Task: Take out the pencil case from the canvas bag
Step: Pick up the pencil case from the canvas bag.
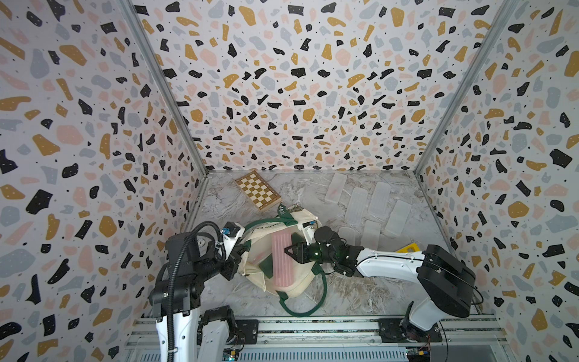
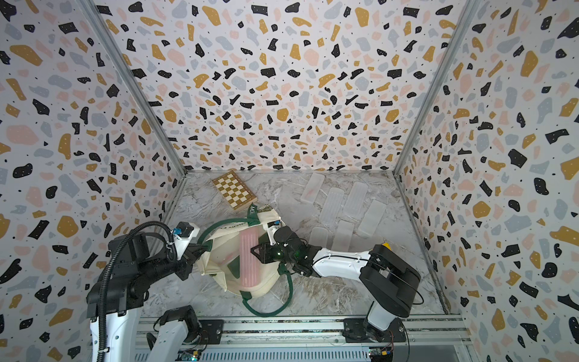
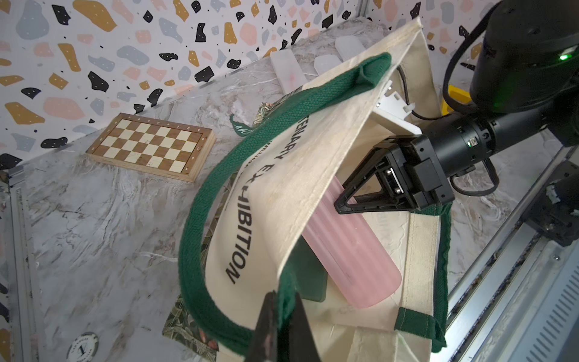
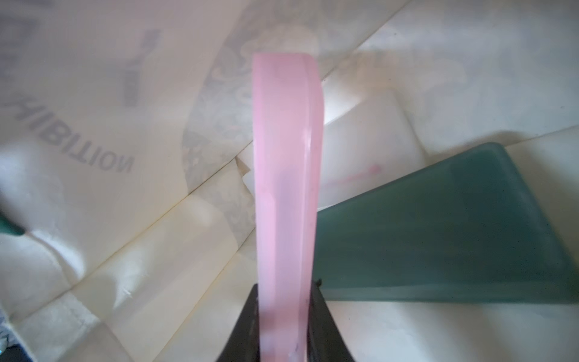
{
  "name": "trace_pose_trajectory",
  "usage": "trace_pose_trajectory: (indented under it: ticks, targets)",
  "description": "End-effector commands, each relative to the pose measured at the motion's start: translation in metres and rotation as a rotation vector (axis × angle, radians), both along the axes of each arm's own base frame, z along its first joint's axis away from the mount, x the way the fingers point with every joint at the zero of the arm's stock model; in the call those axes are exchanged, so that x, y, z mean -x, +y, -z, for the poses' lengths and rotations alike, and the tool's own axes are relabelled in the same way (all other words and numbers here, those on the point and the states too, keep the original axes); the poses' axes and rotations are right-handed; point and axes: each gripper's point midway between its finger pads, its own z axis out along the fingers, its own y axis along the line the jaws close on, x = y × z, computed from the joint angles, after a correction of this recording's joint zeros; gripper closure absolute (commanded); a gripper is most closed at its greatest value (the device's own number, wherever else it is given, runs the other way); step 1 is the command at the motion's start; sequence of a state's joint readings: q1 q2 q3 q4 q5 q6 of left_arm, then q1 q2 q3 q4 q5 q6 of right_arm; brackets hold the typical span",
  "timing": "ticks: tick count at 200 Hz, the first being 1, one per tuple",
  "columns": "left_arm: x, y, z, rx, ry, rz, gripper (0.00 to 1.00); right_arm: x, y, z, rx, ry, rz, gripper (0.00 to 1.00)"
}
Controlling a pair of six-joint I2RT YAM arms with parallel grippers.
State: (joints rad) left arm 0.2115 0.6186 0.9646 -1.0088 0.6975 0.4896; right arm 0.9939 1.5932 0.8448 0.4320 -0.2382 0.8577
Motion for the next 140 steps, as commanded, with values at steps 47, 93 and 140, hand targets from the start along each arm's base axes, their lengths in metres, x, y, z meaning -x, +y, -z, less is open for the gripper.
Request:
trace_pose_trajectory:
  ticks: [47, 93, 140]
  targets:
    - [-0.015, 0.011, -0.017, 0.064, 0.004, -0.125, 1.0, -0.011, -0.031, -0.061, -0.075, -0.134, -0.004, 0.86]
    - [-0.017, 0.024, -0.012, 0.029, -0.015, -0.204, 1.0, -0.011, -0.043, -0.064, -0.069, -0.14, -0.014, 0.86]
    - [-0.02, 0.024, -0.013, 0.039, 0.041, -0.208, 1.0, 0.009, -0.029, -0.073, -0.106, -0.176, -0.129, 0.86]
